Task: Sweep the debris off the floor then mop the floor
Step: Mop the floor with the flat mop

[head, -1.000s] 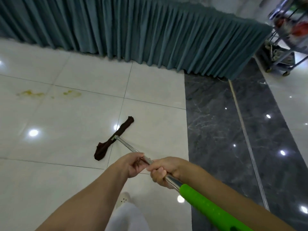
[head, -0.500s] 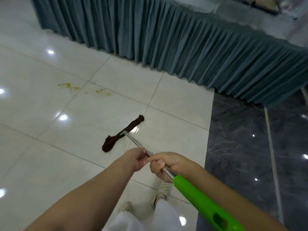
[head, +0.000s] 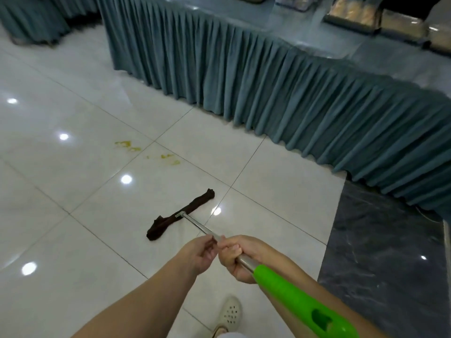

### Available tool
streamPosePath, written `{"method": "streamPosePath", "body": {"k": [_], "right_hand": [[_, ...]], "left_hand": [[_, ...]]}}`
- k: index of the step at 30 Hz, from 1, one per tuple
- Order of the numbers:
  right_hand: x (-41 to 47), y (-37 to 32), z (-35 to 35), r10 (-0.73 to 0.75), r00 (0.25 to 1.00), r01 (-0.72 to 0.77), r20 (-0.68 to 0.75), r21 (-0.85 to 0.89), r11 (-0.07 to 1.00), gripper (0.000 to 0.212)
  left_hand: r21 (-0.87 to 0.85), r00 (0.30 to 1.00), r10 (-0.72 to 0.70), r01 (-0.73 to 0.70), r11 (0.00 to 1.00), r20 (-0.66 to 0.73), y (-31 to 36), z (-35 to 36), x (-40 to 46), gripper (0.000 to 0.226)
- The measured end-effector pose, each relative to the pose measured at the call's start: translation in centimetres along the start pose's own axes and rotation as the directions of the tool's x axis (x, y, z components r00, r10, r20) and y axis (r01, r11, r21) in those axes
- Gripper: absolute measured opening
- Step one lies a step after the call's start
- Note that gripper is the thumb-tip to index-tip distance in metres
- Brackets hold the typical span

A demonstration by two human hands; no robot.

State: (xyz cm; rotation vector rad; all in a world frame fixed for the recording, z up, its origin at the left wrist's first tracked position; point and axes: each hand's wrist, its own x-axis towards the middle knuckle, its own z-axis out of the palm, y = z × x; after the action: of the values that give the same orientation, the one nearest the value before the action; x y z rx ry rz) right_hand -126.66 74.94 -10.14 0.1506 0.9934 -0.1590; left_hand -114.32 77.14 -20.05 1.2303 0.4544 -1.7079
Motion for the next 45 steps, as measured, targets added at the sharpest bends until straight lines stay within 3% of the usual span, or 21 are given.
{"method": "streamPosePath", "body": {"k": [5, 13, 20, 28, 30, 33, 37, 45], "right_hand": [[1.3, -4.1, -0.1, 0.072, 0.997, -0.073, -0.038, -0.028, 0.997, 0.026], [4.2, -8.5, 3.1, 0.060, 0.998, -0.061, -0.025, -0.053, 0.997, 0.032], [6.0, -14.6, 8.6, 0.051, 0.999, -0.049, 0.020, -0.078, 0.996, 0.042], [10.9, -21.6, 17.6, 0.057, 0.998, -0.057, 0.008, -0.063, 0.996, 0.022], [11.9, -24.0, 20.1, 0.059, 0.998, -0.057, 0.020, -0.093, 0.994, 0.021], [13.5, -27.0, 23.3, 0.065, 0.998, -0.065, -0.001, -0.089, 0.994, 0.021], [15.3, -29.5, 26.0, 0.108, 0.994, -0.109, -0.013, -0.082, 0.991, 0.022], [18.4, -35.2, 29.4, 0.166, 0.982, -0.179, -0.085, -0.173, 0.969, 0.024]], "left_hand": [[-0.060, 0.998, 0.013, -0.017, 0.998, -0.059, 0.9, 2.3, 2.7, 0.017], [-0.128, 0.997, 0.012, -0.022, 0.991, -0.082, 5.2, 4.2, 5.3, 0.019], [-0.155, 0.993, 0.039, -0.056, 0.986, -0.110, 12.8, 7.0, 8.5, 0.017], [-0.209, 0.995, 0.020, -0.042, 0.977, -0.103, 23.9, 9.8, 11.1, 0.011], [-0.211, 0.993, 0.025, -0.049, 0.976, -0.114, 27.1, 10.9, 11.4, 0.016], [-0.167, 0.993, 0.056, -0.073, 0.983, -0.101, 31.1, 12.2, 12.0, 0.050], [-0.172, 0.990, 0.065, -0.087, 0.981, -0.126, 35.1, 13.4, 12.5, 0.025], [-0.171, 0.979, 0.111, -0.141, 0.975, -0.172, 40.3, 15.8, 15.7, 0.023]]}}
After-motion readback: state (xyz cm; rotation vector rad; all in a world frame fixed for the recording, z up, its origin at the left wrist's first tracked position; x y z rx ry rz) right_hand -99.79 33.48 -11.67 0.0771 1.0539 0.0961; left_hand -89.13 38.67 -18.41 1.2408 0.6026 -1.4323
